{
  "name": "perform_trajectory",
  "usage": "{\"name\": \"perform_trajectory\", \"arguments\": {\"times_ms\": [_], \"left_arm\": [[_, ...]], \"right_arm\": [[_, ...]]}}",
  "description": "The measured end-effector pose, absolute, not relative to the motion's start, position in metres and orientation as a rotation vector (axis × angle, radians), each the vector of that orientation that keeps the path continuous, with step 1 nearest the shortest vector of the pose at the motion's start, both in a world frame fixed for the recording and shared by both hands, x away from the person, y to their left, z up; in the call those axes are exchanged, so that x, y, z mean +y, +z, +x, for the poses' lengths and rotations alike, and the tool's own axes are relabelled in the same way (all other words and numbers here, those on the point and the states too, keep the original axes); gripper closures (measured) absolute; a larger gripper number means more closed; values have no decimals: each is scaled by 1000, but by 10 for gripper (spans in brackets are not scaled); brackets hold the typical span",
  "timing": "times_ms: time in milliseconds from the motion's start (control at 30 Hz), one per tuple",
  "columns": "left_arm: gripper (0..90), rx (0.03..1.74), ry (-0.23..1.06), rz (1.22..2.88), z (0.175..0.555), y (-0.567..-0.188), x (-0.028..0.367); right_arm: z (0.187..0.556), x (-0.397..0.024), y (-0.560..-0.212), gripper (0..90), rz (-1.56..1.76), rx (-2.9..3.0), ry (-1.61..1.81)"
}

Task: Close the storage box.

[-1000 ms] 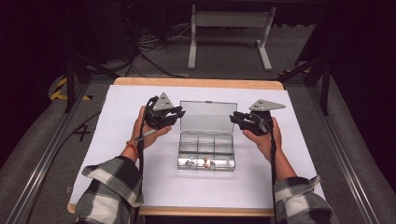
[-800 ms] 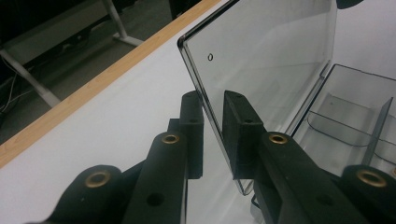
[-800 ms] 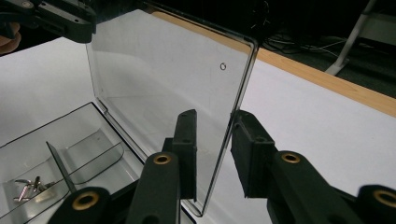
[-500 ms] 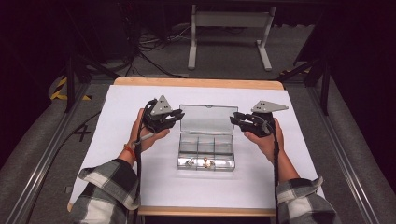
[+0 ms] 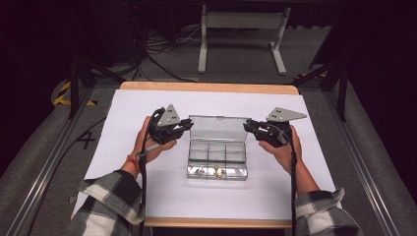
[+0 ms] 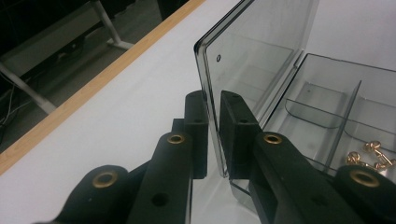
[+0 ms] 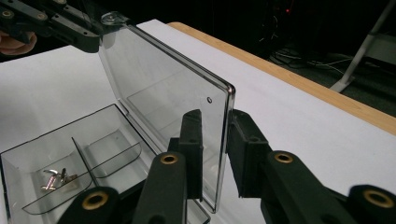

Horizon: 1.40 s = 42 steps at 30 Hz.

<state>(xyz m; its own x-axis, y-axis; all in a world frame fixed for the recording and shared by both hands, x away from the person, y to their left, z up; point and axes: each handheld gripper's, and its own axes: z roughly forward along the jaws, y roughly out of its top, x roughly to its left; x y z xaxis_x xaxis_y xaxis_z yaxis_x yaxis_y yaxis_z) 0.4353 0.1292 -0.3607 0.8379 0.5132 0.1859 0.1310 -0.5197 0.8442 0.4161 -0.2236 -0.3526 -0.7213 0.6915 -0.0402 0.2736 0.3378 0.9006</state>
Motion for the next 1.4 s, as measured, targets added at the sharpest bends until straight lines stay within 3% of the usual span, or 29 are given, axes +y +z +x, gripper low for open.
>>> {"name": "perform_trajectory", "arguments": {"times_ms": [1100,1400], "left_arm": [[808,442,485,2093,410,-370,140],[846,465,446,2120,402,-385,148]], "right_arm": [[388,-229,-361,787,762,2193,1351],[383,-230,-361,796,754,2188,1362]]}}
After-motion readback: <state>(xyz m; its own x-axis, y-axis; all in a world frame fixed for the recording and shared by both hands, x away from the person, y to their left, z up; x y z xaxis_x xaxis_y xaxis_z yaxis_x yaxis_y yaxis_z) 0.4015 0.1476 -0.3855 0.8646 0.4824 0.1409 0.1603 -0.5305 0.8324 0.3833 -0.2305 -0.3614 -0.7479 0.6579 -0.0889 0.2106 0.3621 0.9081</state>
